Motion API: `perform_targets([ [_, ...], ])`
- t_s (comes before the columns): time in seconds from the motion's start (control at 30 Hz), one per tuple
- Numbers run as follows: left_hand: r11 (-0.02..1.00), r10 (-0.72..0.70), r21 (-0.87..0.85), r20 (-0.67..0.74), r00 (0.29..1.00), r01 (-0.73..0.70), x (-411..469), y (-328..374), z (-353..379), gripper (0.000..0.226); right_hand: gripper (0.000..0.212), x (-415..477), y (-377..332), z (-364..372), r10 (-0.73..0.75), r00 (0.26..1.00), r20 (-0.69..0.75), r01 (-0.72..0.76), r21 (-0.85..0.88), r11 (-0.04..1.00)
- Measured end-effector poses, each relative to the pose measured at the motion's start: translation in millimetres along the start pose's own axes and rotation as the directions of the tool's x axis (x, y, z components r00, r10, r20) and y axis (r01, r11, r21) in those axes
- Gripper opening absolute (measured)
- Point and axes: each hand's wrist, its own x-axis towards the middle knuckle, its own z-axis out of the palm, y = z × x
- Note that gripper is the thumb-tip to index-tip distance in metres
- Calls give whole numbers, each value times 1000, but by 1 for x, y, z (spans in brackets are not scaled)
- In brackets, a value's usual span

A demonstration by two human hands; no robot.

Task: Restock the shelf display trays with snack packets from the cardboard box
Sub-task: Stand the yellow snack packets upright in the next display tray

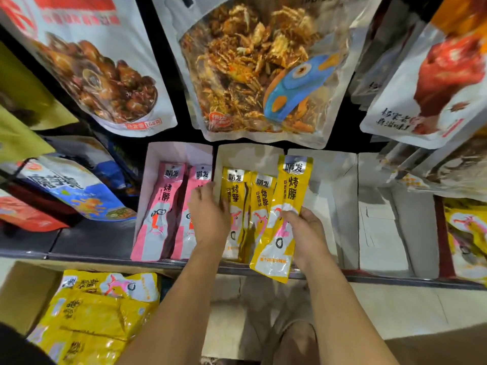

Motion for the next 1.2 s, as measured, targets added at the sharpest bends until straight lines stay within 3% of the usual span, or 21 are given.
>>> perform_targets([
  [0.1,995,-91,36,72,993,89,9,-19,-11,39,19,2,6,17,-12,999,50,14,-58,998],
  [0.3,972,-135,-167,196,971,168,8,-31,-19,22,26,15,27,56,2,991,136,9,-81,997],
  [0.47,925,-221,-245,276,936,290,17,-40,-16,23,18,27,40,83,62,996,58,-51,-169,984],
  [0.6,909,-197,-303,288,937,285,20,-42,-15,18,26,43,53,102,65,998,1,-62,-296,953],
  [0.7,949,-126,-242,289,949,200,19,-41,-21,20,29,48,53,109,2,999,-41,-22,-514,858],
  [0.77,917,-141,-319,305,942,240,21,-43,-20,20,44,51,57,110,-37,999,-40,3,-643,766],
  [0.83,909,-175,-306,335,926,283,22,-46,-17,21,41,52,60,113,-39,999,-22,11,-731,682],
  [1.0,934,-166,-239,364,916,264,23,-46,-22,26,29,45,56,117,-70,998,7,46,-828,559],
  [1.1,955,-159,-162,422,893,247,20,-37,-36,37,44,29,45,122,-40,999,24,40,-879,475],
  [1.2,966,-176,-90,454,873,242,14,-35,-51,44,50,13,31,126,-101,993,57,87,-945,316],
])
